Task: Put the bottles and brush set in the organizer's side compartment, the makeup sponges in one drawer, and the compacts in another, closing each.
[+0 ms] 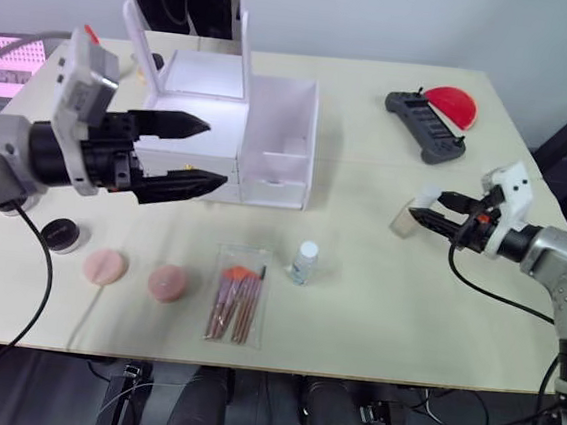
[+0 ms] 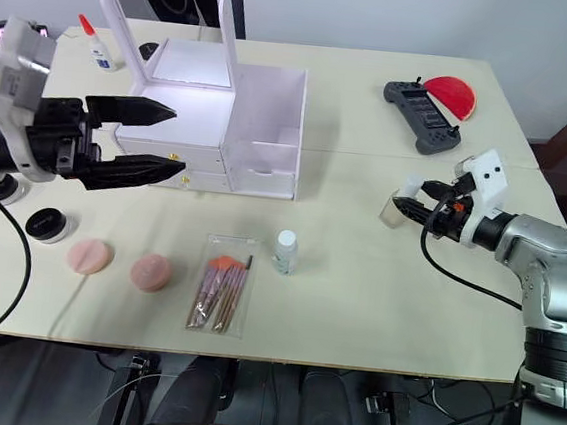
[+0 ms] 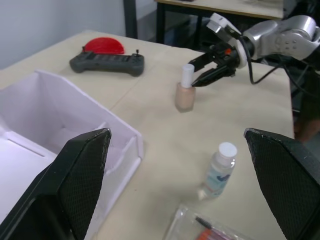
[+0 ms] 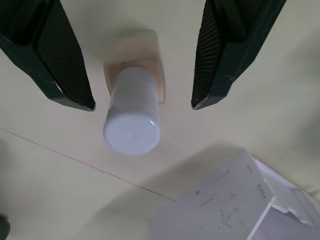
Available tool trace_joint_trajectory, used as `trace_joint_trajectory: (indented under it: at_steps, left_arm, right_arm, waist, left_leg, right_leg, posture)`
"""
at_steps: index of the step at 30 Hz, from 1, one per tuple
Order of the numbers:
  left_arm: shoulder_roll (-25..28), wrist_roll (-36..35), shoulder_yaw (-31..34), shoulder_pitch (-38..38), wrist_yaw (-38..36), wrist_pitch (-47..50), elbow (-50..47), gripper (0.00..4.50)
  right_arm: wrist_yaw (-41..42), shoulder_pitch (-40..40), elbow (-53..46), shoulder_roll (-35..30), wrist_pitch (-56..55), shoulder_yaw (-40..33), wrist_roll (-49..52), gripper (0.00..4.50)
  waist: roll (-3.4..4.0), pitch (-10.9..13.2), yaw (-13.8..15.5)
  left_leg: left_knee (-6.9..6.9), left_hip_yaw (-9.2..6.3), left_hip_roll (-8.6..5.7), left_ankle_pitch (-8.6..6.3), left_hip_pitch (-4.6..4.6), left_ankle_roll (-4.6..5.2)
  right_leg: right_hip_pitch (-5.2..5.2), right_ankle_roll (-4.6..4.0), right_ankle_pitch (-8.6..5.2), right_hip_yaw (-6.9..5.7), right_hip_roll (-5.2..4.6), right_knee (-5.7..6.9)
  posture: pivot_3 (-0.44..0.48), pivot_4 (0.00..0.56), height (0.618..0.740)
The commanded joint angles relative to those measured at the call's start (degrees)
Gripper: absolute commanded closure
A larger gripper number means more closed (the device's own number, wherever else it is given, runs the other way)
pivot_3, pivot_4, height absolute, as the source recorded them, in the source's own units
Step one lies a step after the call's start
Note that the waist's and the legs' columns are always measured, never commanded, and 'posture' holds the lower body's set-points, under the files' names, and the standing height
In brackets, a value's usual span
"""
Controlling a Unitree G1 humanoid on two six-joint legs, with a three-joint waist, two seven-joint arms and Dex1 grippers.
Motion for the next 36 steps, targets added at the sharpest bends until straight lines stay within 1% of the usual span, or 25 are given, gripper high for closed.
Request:
trace_joint_trajectory:
  at_steps: [1, 4, 6, 7, 10, 11, 17, 22, 24, 25, 27, 30, 32, 36]
  left_arm:
    - [0.19, -0.35, 2.83, -0.37, 0.45, -0.27, -1.4, 0.0]
    - [0.2, -0.24, 2.94, -0.17, 0.55, -0.38, -1.5, 0.0]
    - [-0.1, -0.1, 3.1, -0.08, 1.04, -0.5, -1.53, 0.0]
    - [-0.4, -0.01, 3.24, -0.1, 1.62, -0.56, -1.55, 0.0]
    - [-0.86, 0.22, 3.7, -0.25, 2.32, -0.64, -1.22, 0.0]
    - [-0.73, 0.69, 3.8, -0.06, 2.04, -0.81, -0.99, 0.0]
    - [-0.86, 2.42, 4.72, 1.69, 1.21, -1.66, -0.35, 0.0]
    - [-0.69, 5.15, 10.42, 11.03, 0.17, -2.99, -0.88, 0.0]
    - [-1.19, 5.71, 12.71, 14.92, -0.09, -3.47, -1.9, 0.0]
    - [-1.69, 6.17, 14.48, 17.57, 0.09, -3.64, -2.88, 0.0]
    - [-2.32, 6.56, 16.7, 20.87, 0.47, -3.96, -4.2, 0.0]
    - [-5.45, 5.88, 22.09, 27.25, 2.96, -3.92, -8.14, 0.0]
    - [-6.73, 5.53, 23.84, 29.8, 4.25, -3.75, -10.39, 0.0]
    - [-8.58, 4.29, 26.81, 34.23, 6.81, -3.3, -14.72, 0.0]
  right_arm:
    - [-0.05, -1.96, 0.76, 0.37, -2.17, -0.41, 0.05, 1.34]
    - [-0.28, -2.54, 1.86, 0.43, -2.99, 0.02, -0.08, 1.34]
    - [-0.96, -2.98, 3.02, 0.72, -4.14, -0.09, -0.52, 1.85]
    - [-0.84, -2.86, 3.23, 0.81, -4.36, -0.16, -0.37, 2.2]
    - [-0.44, -2.41, 3.47, 1.35, -5.41, -0.14, -0.29, 3.65]
    - [-0.36, -2.46, 3.4, 1.66, -5.6, -0.43, 0.1, 3.77]
    - [1.2, -3.05, 2.7, 1.54, -5.53, -1.47, 1.73, 3.76]
    - [6.14, -11.66, -0.27, 0.04, -0.17, 0.66, 6.68, 3.76]
    - [8.14, -16.55, -0.88, 0.42, 2.77, 2.92, 8.29, 3.76]
    - [9.69, -20.7, -0.25, 1.33, 3.67, 5.02, 8.65, 3.76]
    - [11.96, -26.06, 1.25, 2.56, 4.2, 7.93, 8.51, 3.76]
    - [18.2, -36.73, 8.94, 7.66, 0.3, 14.42, 5.85, 3.76]
    - [21.45, -40.53, 13.89, 10.2, -2.65, 16.75, 4.28, 3.76]
    - [26.74, -47.55, 27.9, 16.21, -12.4, 20.49, -0.77, 3.76]
  waist:
    - [0.0, 0.0, -0.02]
    - [0.0, 0.0, -0.05]
    - [0.0, 0.0, -0.07]
    - [0.0, 0.0, -0.08]
    - [0.0, 0.0, -0.05]
    - [0.0, 0.0, -0.05]
    - [0.0, 0.0, -0.14]
    - [0.11, 0.05, -0.68]
    - [0.1, 0.05, -0.65]
    - [0.1, 0.05, -0.87]
    - [0.09, 0.05, -0.91]
    - [0.07, 0.04, -1.21]
    - [0.06, 0.03, -1.31]
    - [0.02, 0.02, -0.78]
  left_leg:
    - [0.0, 0.0, 0.0, 0.0, 0.0, 0.0]
    - [-0.01, 0.0, 0.0, 0.0, 0.0, 0.0]
    - [-0.01, 0.0, 0.0, 0.0, 0.0, 0.0]
    - [-0.01, 0.0, 0.0, 0.0, 0.0, 0.0]
    - [-0.01, 0.0, 0.0, 0.0, 0.01, 0.0]
    - [0.0, 0.0, 0.0, 0.0, 0.01, 0.0]
    - [-0.02, 0.0, 0.0, 0.0, 0.02, 0.0]
    - [-0.05, 0.11, 0.06, 0.0, 0.08, 0.0]
    - [-0.05, 0.1, 0.15, 0.0, 0.09, 0.0]
    - [-0.06, 0.1, 0.18, 0.0, 0.09, 0.0]
    - [-0.09, 0.12, 0.21, 0.0, 0.11, 0.0]
    - [-0.11, 0.13, 0.27, 0.0, 0.11, 0.0]
    - [-0.11, 0.13, 0.3, 0.0, 0.11, 0.0]
    - [-0.09, 0.08, 0.29, 0.0, 0.07, -0.01]
  right_leg:
    - [0.0, 0.0, 0.0, 0.0, 0.0, 0.0]
    - [0.0, 0.0, 0.0, 0.0, 0.0, 0.0]
    - [0.0, 0.05, 0.03, 0.0, 0.0, 0.0]
    - [0.0, 0.05, 0.03, 0.0, 0.01, 0.0]
    - [0.01, 0.04, 0.03, 0.01, 0.0, 0.0]
    - [0.01, 0.06, 0.04, 0.01, 0.01, 0.0]
    - [0.01, 0.11, 0.07, 0.01, 0.01, 0.0]
    - [-0.05, 0.02, 0.08, 0.11, 0.03, 0.02]
    - [-0.05, -0.03, 0.06, 0.1, 0.11, 0.03]
    - [-0.04, -0.06, 0.05, 0.1, 0.13, 0.03]
    - [-0.06, -0.1, 0.07, 0.09, 0.14, 0.02]
    - [-0.08, -0.15, 0.1, 0.1, 0.2, -0.01]
    - [-0.08, -0.16, 0.11, 0.09, 0.22, -0.02]
    - [-0.08, -0.15, 0.14, 0.07, 0.25, -0.05]
  posture:
    - [0.0, 0.15, 0.74]
    - [0.0, 0.15, 0.74]
    - [0.0, 0.15, 0.74]
    - [0.0, 0.15, 0.74]
    - [0.0, 0.15, 0.74]
    - [0.0, 0.15, 0.74]
    - [0.0, 0.15, 0.74]
    - [0.0, 0.15, 0.74]
    - [0.0, 0.15, 0.74]
    - [0.0, 0.15, 0.74]
    - [0.0, 0.15, 0.74]
    - [0.0, 0.15, 0.74]
    - [0.0, 0.15, 0.74]
    - [0.0, 0.15, 0.74]
